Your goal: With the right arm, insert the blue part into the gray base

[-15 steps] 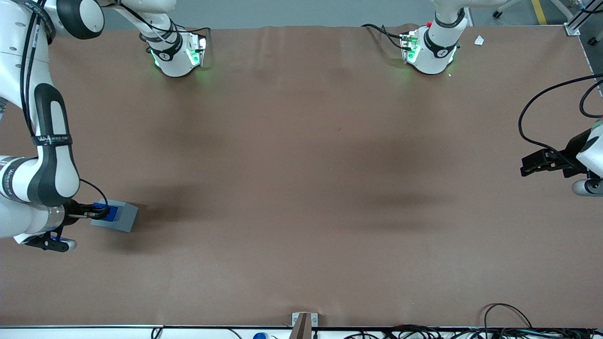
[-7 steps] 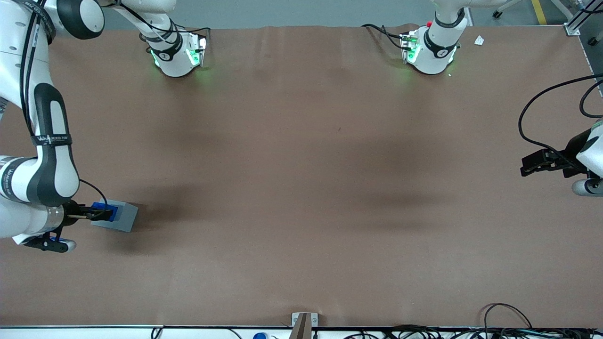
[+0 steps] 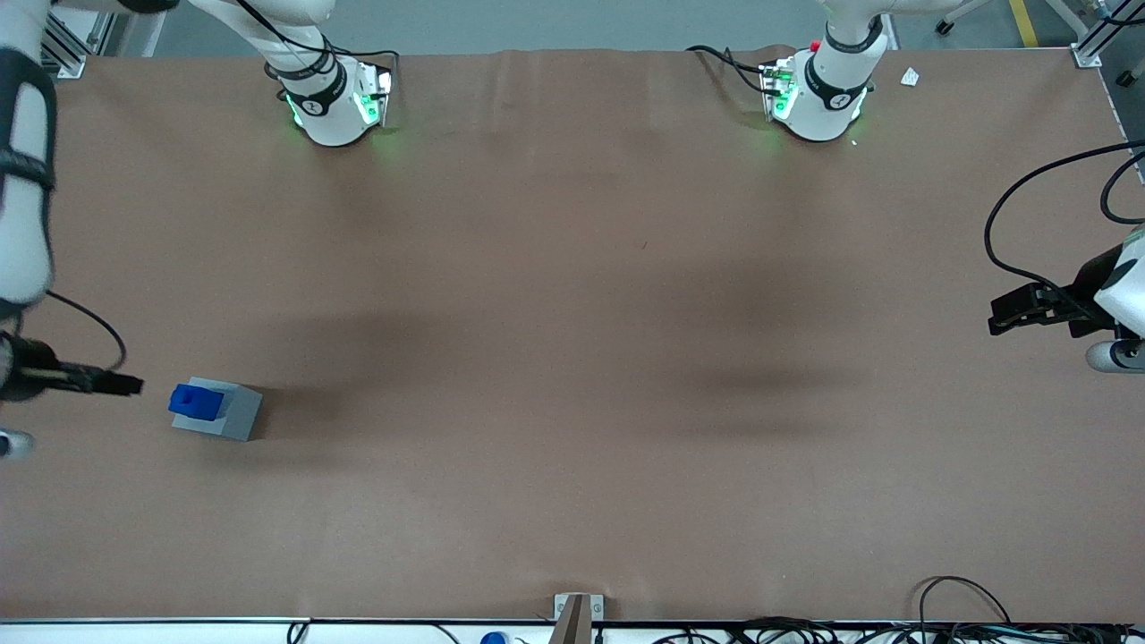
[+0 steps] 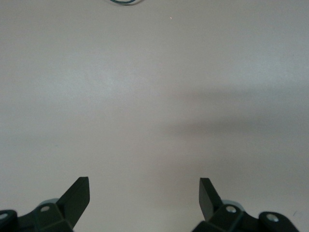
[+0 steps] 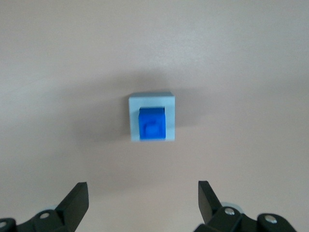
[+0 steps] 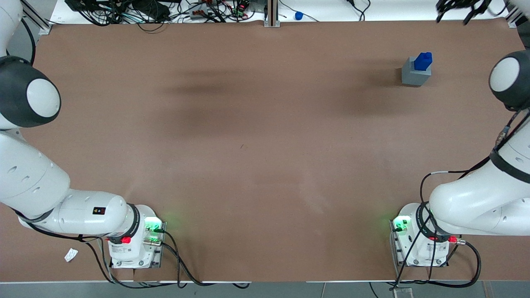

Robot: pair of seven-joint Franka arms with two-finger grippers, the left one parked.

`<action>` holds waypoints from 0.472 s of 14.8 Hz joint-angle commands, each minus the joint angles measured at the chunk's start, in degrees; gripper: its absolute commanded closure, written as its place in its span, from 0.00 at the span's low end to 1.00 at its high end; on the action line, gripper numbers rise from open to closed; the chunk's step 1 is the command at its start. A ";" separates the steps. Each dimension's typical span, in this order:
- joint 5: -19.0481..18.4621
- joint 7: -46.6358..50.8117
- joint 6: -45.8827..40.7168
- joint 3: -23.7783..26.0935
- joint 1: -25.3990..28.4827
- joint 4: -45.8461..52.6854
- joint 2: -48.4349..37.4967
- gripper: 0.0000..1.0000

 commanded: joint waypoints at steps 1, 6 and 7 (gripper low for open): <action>0.87 0.33 -3.34 0.22 1.48 -3.56 -10.14 0.00; 0.44 0.42 -5.56 0.13 5.17 -12.22 -23.32 0.00; 0.09 1.03 -4.42 0.13 6.05 -14.87 -25.26 0.00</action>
